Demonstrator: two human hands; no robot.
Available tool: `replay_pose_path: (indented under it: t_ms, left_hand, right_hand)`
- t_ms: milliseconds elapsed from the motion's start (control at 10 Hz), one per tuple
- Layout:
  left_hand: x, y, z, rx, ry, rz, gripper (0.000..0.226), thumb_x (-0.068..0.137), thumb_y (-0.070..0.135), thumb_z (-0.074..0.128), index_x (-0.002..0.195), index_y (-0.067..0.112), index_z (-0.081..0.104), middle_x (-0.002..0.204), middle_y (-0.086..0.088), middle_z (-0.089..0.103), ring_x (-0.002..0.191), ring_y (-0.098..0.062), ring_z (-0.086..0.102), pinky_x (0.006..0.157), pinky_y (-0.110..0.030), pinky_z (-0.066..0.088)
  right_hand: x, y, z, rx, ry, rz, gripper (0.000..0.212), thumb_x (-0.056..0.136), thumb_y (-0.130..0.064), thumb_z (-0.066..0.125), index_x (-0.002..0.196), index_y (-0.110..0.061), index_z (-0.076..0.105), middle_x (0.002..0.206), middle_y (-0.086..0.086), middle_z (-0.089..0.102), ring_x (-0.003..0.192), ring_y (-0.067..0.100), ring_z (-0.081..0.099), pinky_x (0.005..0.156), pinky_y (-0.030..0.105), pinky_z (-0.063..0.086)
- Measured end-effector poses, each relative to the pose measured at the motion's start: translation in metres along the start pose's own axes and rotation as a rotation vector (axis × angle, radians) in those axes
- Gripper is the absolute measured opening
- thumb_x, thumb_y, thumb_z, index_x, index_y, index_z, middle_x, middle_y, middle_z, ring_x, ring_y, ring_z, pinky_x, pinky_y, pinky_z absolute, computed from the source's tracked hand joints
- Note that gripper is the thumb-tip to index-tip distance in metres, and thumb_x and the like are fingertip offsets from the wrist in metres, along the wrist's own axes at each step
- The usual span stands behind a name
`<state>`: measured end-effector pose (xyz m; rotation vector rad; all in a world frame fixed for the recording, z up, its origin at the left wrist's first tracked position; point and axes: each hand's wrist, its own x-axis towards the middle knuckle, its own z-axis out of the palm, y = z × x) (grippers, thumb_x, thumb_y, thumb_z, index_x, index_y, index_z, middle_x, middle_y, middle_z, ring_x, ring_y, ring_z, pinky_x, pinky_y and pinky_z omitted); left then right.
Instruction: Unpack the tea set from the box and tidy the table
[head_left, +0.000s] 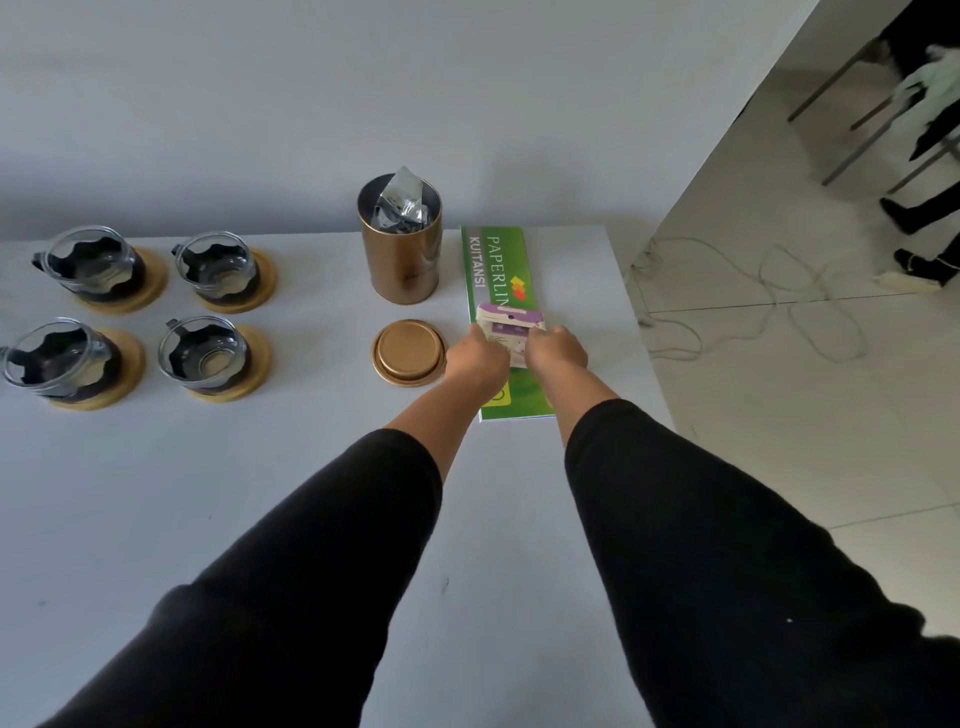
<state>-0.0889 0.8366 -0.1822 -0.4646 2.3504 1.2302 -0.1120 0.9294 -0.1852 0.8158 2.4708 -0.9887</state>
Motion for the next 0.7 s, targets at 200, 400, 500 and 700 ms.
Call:
replay_pose_path:
  t_ms: [200, 400, 500, 700]
  left_hand:
    - [-0.006, 0.002, 0.011, 0.071, 0.053, 0.013, 0.034, 0.099, 0.015, 0.029, 0.129, 0.005, 0.039, 0.131, -0.020, 0.051, 0.119, -0.037, 0.049, 0.087, -0.037, 0.042]
    - [-0.008, 0.000, 0.018, 0.081, 0.073, 0.019, 0.034, 0.099, 0.016, 0.029, 0.129, 0.005, 0.039, 0.133, -0.019, 0.050, 0.119, -0.037, 0.050, 0.090, -0.040, 0.043]
    - [-0.011, 0.000, 0.018, 0.068, 0.075, 0.018, 0.034, 0.099, 0.017, 0.029, 0.130, 0.005, 0.039, 0.133, -0.018, 0.049, 0.119, -0.037, 0.049, 0.091, -0.040, 0.043]
    - [-0.022, -0.003, 0.009, 0.004, 0.126, 0.028, 0.034, 0.098, 0.018, 0.030, 0.128, 0.004, 0.041, 0.131, -0.018, 0.050, 0.118, -0.037, 0.050, 0.096, -0.045, 0.045]
  right_hand:
    - [-0.003, 0.007, -0.004, -0.042, -0.069, -0.083, 0.042, 0.103, -0.026, 0.026, 0.135, -0.024, 0.053, 0.133, 0.009, 0.057, 0.120, 0.028, 0.053, 0.094, 0.027, 0.042]
    - [0.002, 0.007, -0.005, -0.087, -0.109, -0.132, 0.044, 0.104, -0.030, 0.022, 0.137, -0.024, 0.050, 0.133, 0.010, 0.057, 0.120, 0.028, 0.053, 0.097, 0.029, 0.041]
    - [0.002, 0.007, -0.004, -0.110, -0.105, -0.140, 0.045, 0.104, -0.033, 0.022, 0.137, -0.019, 0.048, 0.135, 0.012, 0.055, 0.122, 0.029, 0.052, 0.099, 0.032, 0.040]
    - [-0.001, 0.011, -0.004, -0.002, 0.074, -0.090, 0.047, 0.101, -0.037, 0.027, 0.131, -0.007, 0.049, 0.132, 0.018, 0.053, 0.121, 0.034, 0.050, 0.096, 0.039, 0.041]
